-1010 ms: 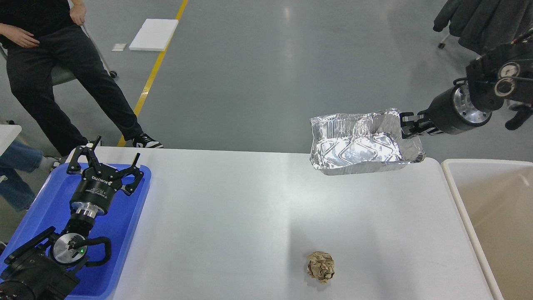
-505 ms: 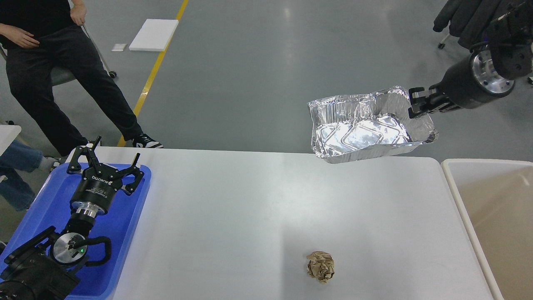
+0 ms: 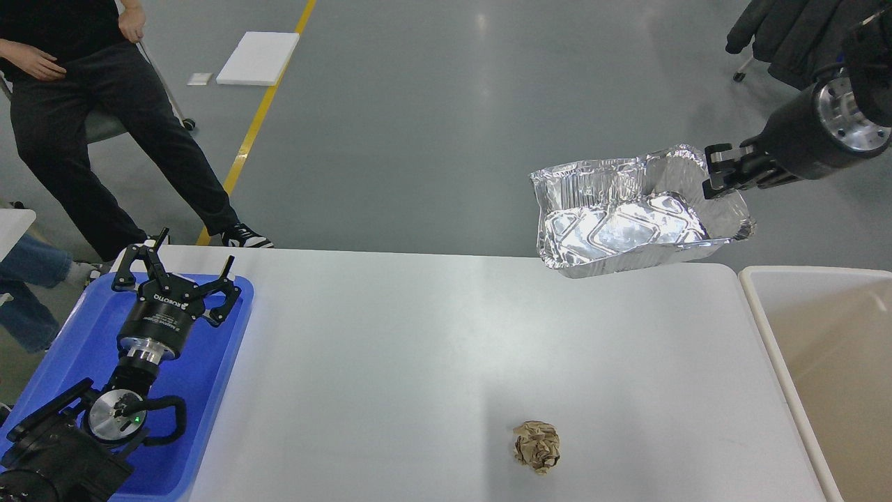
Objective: Tidy desktop
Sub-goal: 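Lift the foil tray with the right gripper toward the bin, then release the foil tray into the beige bin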
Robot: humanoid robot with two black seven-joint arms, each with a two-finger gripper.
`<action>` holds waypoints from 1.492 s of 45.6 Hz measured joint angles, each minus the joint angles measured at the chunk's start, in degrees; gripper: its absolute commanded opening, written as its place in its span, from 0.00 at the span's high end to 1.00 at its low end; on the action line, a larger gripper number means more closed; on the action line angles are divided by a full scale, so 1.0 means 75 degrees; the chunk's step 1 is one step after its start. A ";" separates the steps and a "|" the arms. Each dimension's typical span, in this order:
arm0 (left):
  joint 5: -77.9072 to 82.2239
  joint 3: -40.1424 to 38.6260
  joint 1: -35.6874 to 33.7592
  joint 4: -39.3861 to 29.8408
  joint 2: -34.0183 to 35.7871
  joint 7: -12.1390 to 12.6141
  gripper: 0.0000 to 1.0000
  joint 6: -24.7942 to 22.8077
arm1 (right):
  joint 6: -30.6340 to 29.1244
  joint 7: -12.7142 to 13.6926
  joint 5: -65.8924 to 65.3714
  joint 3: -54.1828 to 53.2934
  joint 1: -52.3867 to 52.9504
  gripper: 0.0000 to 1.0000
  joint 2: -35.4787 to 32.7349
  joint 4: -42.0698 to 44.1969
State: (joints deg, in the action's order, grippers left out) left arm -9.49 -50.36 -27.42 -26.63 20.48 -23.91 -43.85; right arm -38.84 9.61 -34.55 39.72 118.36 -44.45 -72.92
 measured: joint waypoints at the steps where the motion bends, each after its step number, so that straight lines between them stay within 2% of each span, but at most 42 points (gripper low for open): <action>1: 0.0000 0.0000 0.0000 0.0000 0.0000 0.0000 0.01 0.0000 | -0.0011 -0.0002 -0.0043 0.0003 -0.0006 1.00 -0.0052 0.0005; 16: 0.0000 0.0000 0.0000 -0.0003 0.0000 0.0002 0.01 -0.0003 | 0.0030 0.0005 -0.0513 -0.0041 -0.0702 1.00 -0.1129 0.0549; 37: 0.0001 0.0000 0.0000 -0.0001 -0.0002 0.0002 0.01 -0.0002 | 0.0190 -0.0052 -0.0127 -0.0193 -0.2734 1.00 -0.2200 0.3179; 53: 0.0000 0.0000 0.0001 0.0000 -0.0001 0.0001 0.01 0.0001 | 0.0682 -0.0062 0.1262 -0.0319 -0.4625 1.00 -0.2135 0.4955; 68: 0.0000 0.0000 0.0000 0.0000 -0.0001 0.0001 0.01 0.0001 | 0.1608 -0.0066 0.1873 -0.1113 -0.6464 1.00 -0.1834 0.5691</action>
State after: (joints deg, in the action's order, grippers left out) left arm -9.50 -50.36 -27.42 -26.63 20.48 -23.90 -43.85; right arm -26.78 9.12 -20.51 31.37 69.88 -58.21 -30.23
